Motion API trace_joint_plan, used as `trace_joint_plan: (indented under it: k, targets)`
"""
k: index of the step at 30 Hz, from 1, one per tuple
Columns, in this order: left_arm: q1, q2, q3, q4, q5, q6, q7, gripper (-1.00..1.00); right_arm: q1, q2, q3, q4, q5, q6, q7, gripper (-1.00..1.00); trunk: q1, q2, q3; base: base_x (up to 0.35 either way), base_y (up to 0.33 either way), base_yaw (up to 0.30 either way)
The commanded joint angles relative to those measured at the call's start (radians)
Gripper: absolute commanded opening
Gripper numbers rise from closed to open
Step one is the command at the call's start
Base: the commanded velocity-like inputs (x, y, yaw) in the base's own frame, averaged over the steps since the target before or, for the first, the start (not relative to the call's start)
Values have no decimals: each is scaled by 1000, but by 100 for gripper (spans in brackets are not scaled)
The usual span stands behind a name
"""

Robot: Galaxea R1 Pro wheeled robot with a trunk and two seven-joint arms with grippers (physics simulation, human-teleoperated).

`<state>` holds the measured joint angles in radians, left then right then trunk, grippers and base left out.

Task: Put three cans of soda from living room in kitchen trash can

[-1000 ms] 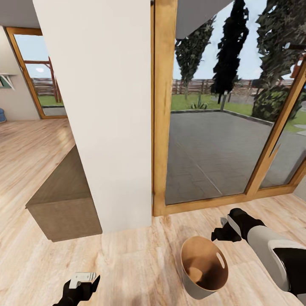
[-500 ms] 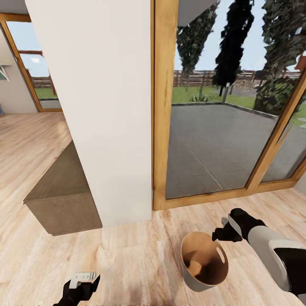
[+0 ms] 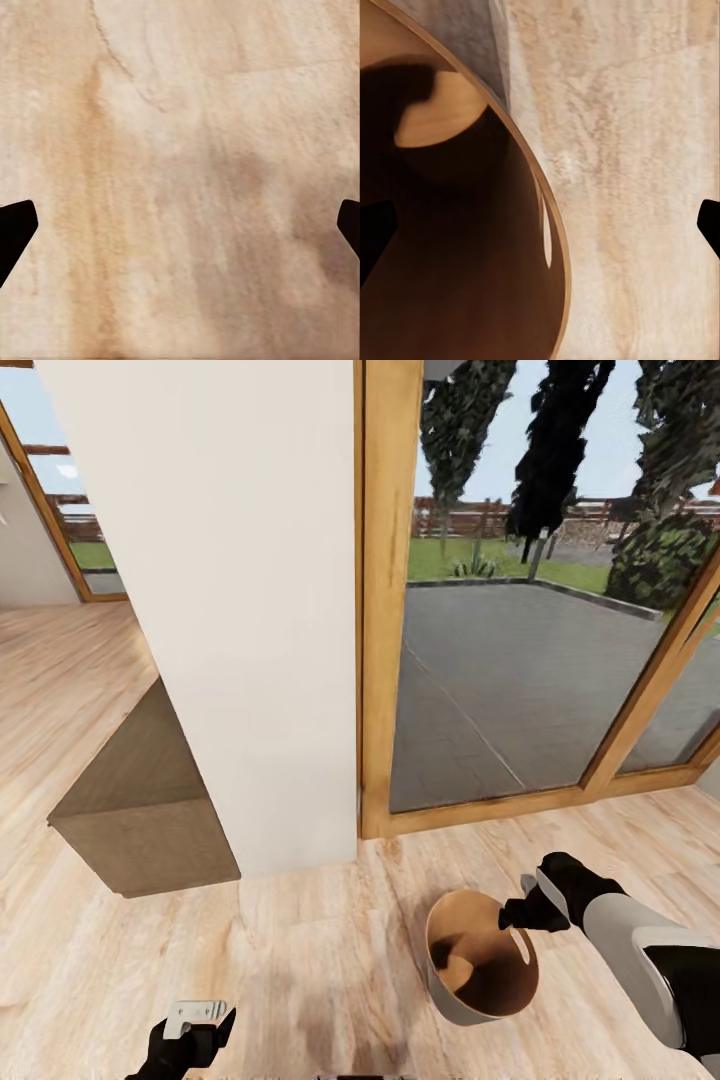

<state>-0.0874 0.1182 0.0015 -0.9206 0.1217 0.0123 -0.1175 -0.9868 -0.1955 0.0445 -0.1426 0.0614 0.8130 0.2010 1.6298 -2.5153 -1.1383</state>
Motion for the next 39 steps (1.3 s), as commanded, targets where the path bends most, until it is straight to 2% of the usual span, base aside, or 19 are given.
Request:
trace_joint_plan:
  k: [1, 9, 26, 34, 39]
  targets:
    - [0, 0, 0, 0, 0, 0, 0, 100, 0, 0, 0, 0, 0, 0, 0, 100, 0, 0, -4, 0, 0, 0]
    - [0, 0, 0, 0, 0, -1, -1, 100, 0, 3, 0, -1, 0, 0, 0, 100, 4, -2, -35, 0, 0, 0]
    - [1, 0, 0, 0, 1, -2, -1, 100, 1, 1, 0, 0, 0, 0, 0, 100, 4, -2, -35, 0, 0, 0]
    - [1, 0, 0, 0, -1, -2, -1, 100, 1, 2, 1, 0, 0, 0, 0, 100, 8, -4, -66, 0, 0, 0]
    - [1, 0, 1, -1, -1, -2, -1, 100, 2, 1, 0, 0, 0, 0, 0, 100, 8, -4, -66, 0, 0, 0]
